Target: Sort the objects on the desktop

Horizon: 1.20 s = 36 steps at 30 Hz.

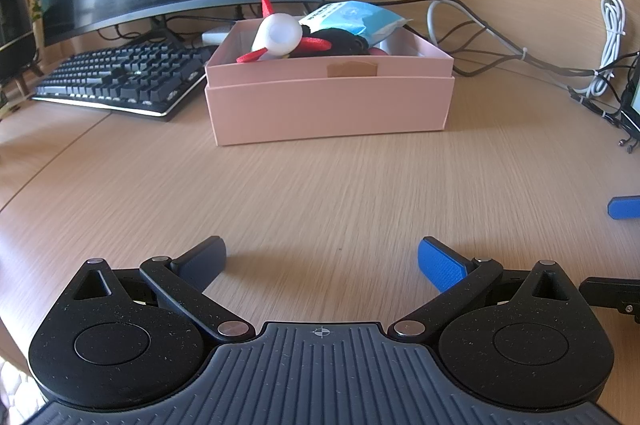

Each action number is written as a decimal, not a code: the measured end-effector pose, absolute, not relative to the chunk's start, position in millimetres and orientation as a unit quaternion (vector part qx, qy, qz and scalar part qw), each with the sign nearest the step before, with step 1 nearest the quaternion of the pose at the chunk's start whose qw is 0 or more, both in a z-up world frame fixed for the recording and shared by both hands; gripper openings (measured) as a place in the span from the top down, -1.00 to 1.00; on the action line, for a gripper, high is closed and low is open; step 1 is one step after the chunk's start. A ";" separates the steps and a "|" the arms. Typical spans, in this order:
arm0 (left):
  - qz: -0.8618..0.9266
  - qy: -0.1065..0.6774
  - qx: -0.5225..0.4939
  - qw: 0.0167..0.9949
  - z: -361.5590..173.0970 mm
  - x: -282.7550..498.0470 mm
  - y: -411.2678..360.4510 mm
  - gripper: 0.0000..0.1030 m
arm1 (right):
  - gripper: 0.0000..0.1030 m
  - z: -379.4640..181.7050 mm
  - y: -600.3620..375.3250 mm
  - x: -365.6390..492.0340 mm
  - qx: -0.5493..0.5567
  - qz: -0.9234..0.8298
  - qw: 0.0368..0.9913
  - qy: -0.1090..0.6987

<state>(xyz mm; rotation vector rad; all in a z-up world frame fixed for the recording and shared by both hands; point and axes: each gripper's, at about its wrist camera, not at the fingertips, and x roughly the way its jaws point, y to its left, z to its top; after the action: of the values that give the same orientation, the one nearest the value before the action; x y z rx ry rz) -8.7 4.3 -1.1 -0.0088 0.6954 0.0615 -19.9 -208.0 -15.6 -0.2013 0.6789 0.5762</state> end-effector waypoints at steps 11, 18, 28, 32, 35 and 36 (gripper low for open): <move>0.030 0.341 -0.004 0.940 -1.1 -8.7 4.3 -1.00 | -1.00 -15.5 -208.2 -20.0 -0.097 0.279 0.897 0.328; 0.030 0.341 -0.004 0.940 -1.1 -8.8 4.6 -1.00 | -1.00 -15.2 -207.8 -18.9 -0.100 0.285 0.896 0.327; 0.031 0.345 -0.004 0.938 -0.7 -7.0 4.1 -1.00 | -1.00 -15.6 -207.3 -19.1 -0.100 0.284 0.896 0.327; 0.028 0.350 -0.004 0.936 0.0 -2.3 4.1 -1.00 | -1.00 -15.7 -207.2 -19.0 -0.100 0.284 0.896 0.327; 0.026 0.350 -0.004 0.936 -0.2 -1.4 4.6 -1.00 | -1.00 -15.7 -207.2 -18.8 -0.100 0.284 0.896 0.327; 0.026 0.350 -0.004 0.936 -0.4 -1.5 4.4 -1.00 | -1.00 -15.7 -207.2 -18.8 -0.100 0.284 0.896 0.327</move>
<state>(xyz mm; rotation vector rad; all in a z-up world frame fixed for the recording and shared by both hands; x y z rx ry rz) -1.5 4.4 -0.4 -0.0084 0.7156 0.0525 -18.8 -207.2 -15.7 -0.2068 0.6778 0.5892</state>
